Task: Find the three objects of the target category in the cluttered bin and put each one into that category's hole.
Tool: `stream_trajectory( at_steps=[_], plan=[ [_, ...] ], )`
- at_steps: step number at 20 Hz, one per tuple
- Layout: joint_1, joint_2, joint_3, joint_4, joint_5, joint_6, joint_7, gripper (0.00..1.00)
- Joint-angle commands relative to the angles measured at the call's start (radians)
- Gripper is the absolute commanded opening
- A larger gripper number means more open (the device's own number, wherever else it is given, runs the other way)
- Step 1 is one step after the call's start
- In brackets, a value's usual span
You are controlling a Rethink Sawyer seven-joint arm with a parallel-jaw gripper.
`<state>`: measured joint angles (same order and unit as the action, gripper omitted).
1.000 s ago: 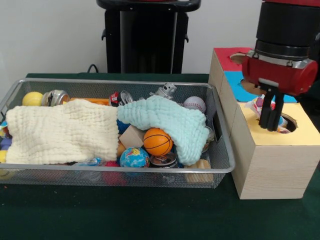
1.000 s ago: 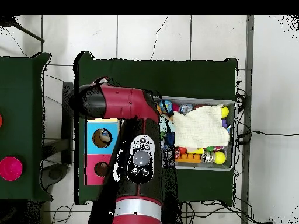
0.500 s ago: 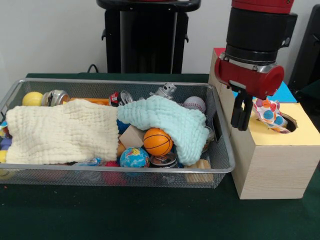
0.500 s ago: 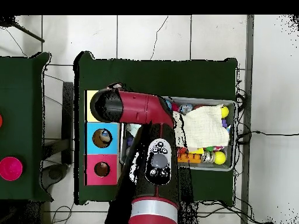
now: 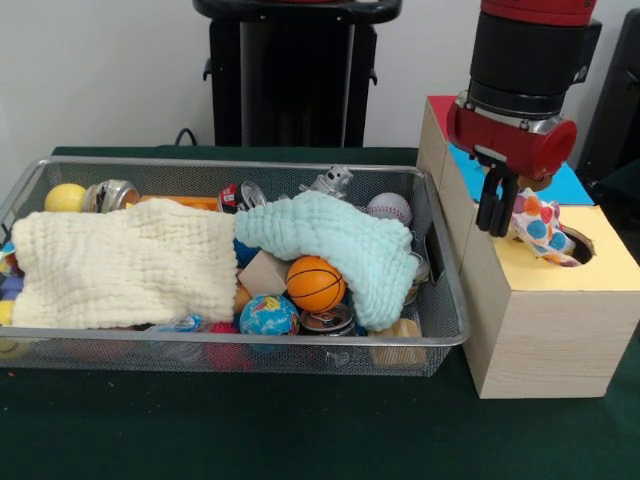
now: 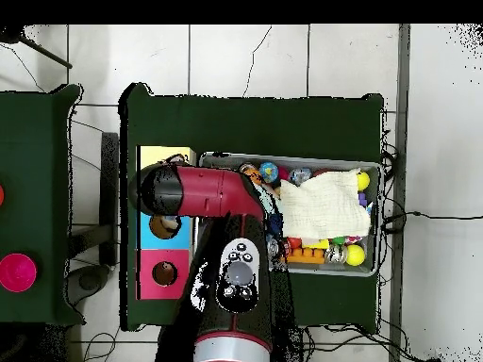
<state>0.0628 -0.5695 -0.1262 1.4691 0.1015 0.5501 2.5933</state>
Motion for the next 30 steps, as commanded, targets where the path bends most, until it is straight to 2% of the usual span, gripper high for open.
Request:
stream_trajectory(
  at_steps=[1, 6, 11, 15, 19, 23, 30],
  plan=[
    [0.007, -0.006, 0.066, 0.138, -0.014, 0.037, 0.037, 0.0],
    [-0.025, 0.023, 0.102, 0.148, -0.026, -0.008, -0.011, 0.0],
    [-0.063, 0.089, 0.13, 0.106, -0.058, -0.014, -0.071, 0.0],
    [-0.044, 0.117, 0.128, 0.089, -0.055, -0.033, -0.034, 0.0],
    [0.003, 0.146, 0.105, 0.026, -0.037, -0.019, 0.024, 0.0],
    [0.025, 0.176, 0.088, -0.047, -0.012, 0.033, 0.054, 0.0],
    [0.068, 0.152, 0.057, -0.081, 0.022, 0.152, 0.108, 0.0]
  ],
)
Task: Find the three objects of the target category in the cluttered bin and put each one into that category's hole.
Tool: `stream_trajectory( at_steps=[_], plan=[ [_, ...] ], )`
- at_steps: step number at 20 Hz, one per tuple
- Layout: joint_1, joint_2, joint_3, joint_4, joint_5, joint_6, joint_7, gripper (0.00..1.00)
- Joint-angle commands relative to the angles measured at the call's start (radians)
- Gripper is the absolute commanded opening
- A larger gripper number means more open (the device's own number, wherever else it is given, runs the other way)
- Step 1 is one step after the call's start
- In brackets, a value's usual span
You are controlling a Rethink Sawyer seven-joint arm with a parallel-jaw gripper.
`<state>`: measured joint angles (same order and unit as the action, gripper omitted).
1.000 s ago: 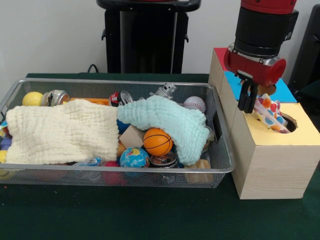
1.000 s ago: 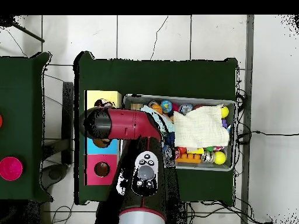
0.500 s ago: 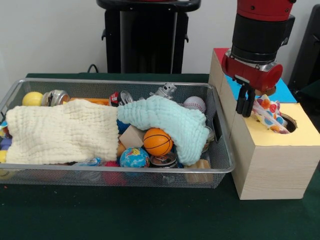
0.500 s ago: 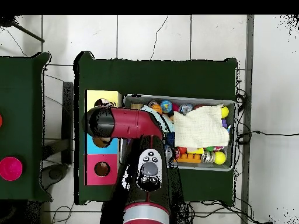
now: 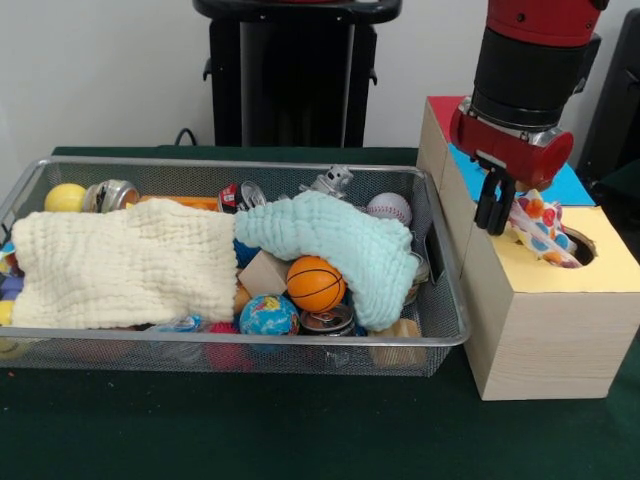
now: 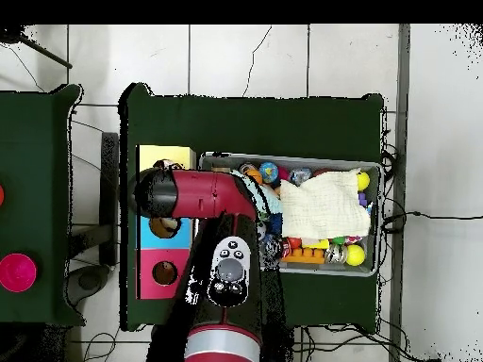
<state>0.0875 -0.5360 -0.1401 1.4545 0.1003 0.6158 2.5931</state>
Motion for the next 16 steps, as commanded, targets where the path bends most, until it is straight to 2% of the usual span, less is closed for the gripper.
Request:
stream_trajectory(
  at_steps=[1, 7, 16],
  plan=[
    [0.048, 0.118, 0.065, -0.071, 0.023, 0.092, 0.112, 0.0],
    [0.048, 0.118, 0.031, -0.12, 0.0, 0.139, 0.081, 0.0],
    [0.032, 0.105, -0.009, -0.155, -0.062, 0.144, 0.005, 0.0]
  ],
)
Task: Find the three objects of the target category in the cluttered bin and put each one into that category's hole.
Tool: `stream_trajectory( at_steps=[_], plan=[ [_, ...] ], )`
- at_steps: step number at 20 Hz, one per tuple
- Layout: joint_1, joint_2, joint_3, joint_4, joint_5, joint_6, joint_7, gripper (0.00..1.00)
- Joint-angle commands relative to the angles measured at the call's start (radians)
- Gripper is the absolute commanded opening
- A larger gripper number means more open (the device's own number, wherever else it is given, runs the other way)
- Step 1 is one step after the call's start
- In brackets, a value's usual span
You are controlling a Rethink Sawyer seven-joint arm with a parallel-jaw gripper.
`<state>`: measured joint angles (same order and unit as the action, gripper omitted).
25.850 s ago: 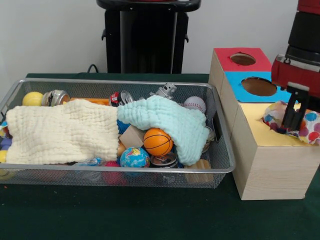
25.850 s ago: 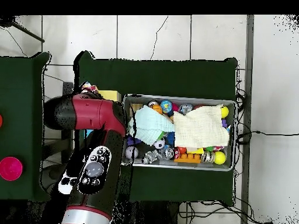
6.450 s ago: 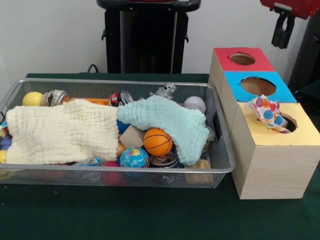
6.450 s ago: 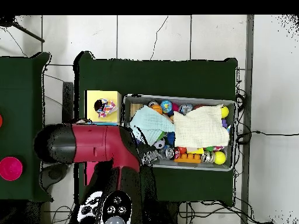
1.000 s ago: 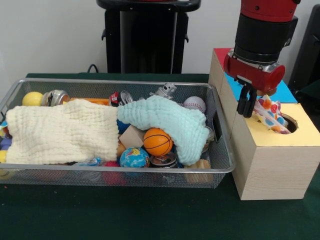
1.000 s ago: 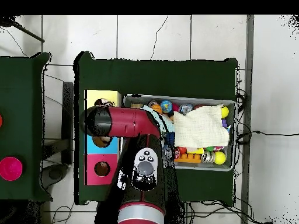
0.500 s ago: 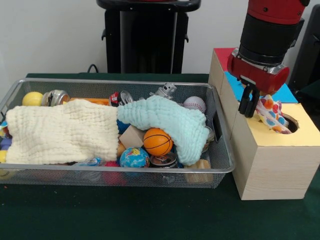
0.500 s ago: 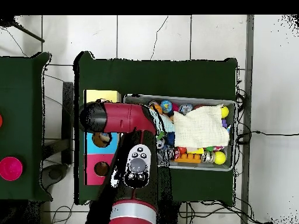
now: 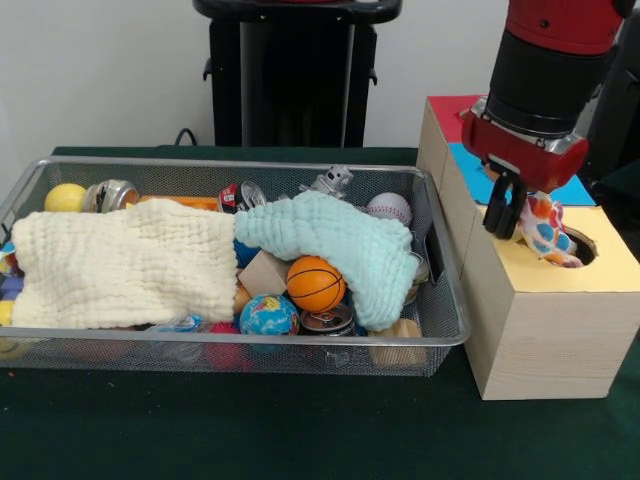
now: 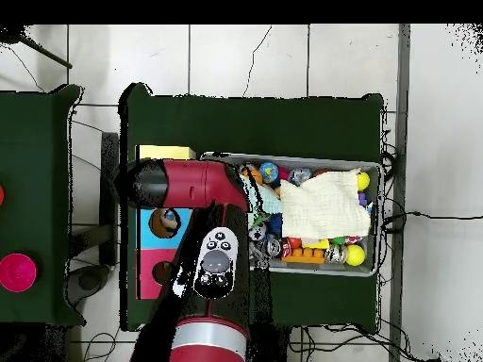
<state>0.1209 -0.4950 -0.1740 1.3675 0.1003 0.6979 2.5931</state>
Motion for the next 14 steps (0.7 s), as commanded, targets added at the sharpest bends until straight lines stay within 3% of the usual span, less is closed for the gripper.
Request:
stream_trajectory(
  at_steps=[1, 6, 14],
  plan=[
    [-0.014, 0.059, 0.028, -0.072, -0.064, 0.064, -0.01, 0.0],
    [-0.03, 0.003, -0.001, -0.106, -0.078, 0.156, -0.046, 0.0],
    [0.026, -0.065, -0.011, -0.116, -0.034, 0.302, 0.056, 0.0]
  ],
)
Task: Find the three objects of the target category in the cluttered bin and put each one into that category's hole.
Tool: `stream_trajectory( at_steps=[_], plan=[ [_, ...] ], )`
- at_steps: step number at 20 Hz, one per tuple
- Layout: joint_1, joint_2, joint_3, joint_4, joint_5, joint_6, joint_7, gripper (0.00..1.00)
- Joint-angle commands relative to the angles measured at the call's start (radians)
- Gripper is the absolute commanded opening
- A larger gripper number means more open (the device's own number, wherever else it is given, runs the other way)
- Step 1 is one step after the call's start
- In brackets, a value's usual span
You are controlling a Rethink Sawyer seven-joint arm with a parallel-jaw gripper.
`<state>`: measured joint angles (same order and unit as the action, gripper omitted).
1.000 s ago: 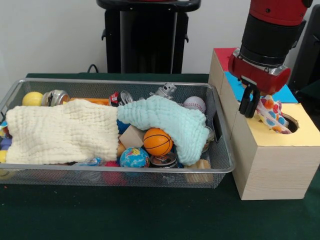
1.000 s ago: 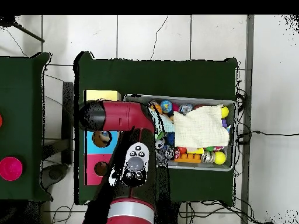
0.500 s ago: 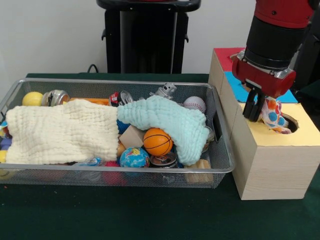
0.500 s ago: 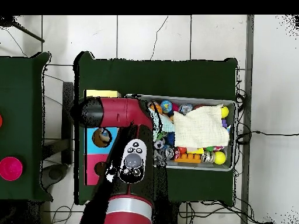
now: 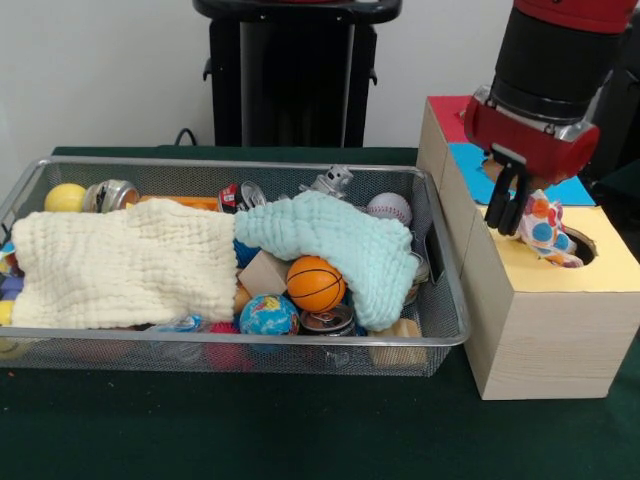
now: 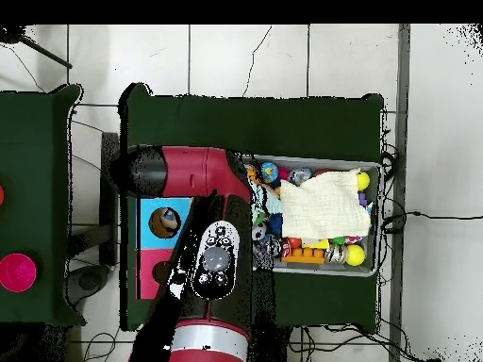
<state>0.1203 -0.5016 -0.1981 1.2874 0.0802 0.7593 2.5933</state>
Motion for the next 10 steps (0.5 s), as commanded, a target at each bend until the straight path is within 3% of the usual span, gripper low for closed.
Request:
stream_trajectory(
  at_steps=[1, 5, 10],
  plan=[
    [0.031, -0.069, 0.025, -0.022, 0.01, 0.258, 0.083, 0.0],
    [0.058, -0.087, 0.036, 0.032, 0.046, 0.229, 0.146, 0.0],
    [0.061, -0.102, 0.041, 0.108, 0.052, 0.156, 0.13, 0.0]
  ],
)
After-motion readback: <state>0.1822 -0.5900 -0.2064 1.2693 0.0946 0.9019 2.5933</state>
